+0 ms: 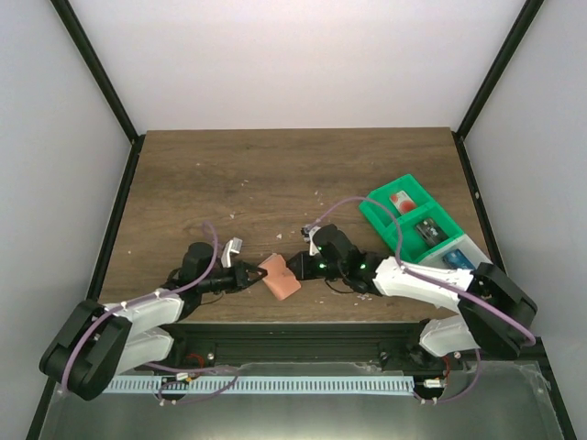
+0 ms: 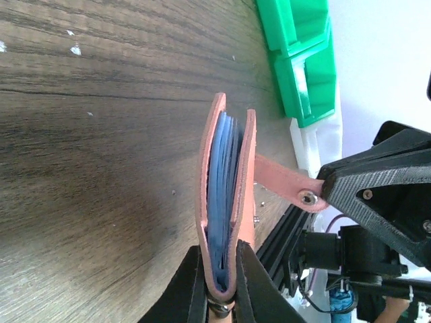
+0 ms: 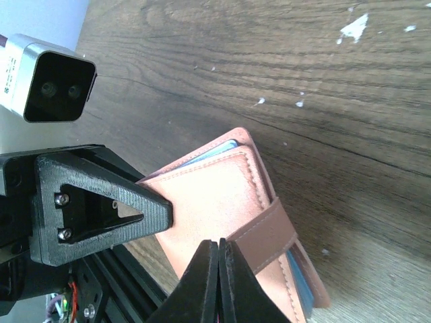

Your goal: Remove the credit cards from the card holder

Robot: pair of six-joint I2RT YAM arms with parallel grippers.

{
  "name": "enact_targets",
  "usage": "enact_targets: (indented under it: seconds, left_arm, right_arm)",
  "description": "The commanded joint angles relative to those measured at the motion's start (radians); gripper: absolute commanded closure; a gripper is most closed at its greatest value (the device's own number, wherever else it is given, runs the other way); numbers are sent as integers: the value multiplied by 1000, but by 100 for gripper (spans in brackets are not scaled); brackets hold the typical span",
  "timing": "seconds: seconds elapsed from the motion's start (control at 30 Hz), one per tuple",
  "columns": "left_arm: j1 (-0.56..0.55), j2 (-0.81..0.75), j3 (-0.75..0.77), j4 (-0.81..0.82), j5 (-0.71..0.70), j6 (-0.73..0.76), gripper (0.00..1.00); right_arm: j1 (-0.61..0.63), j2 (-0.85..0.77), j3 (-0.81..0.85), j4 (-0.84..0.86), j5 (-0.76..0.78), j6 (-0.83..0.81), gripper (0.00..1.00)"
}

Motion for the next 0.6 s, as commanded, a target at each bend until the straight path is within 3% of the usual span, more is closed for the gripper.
enact_targets:
  seconds: [0.0,0.07,0.13,0.27,0.47,0.57]
  left_arm:
    - [1,30,34,-72,-55,76,100]
    - [1,53,45,-89,-67,88,96]
    - [2,83,64,-112,-78,102,76]
    - [1,121,114,-155,-94,126,51]
    - [1,108,193,-269,-137,177,32]
    - [2,80,217,-314,-155,194,28]
  right_arm:
    - [4,-68,-23,-22,66,-14,99]
    - [3,-77,-23,-58,101,-27,100]
    - [2,-97,-35,-84,134,-34,99]
    - [-17,-147,-69,-92,153,-33,100]
    - [-37,-205,-88,-104,129,-12,100]
    - [-37,-231,-95,-66,74,7,100]
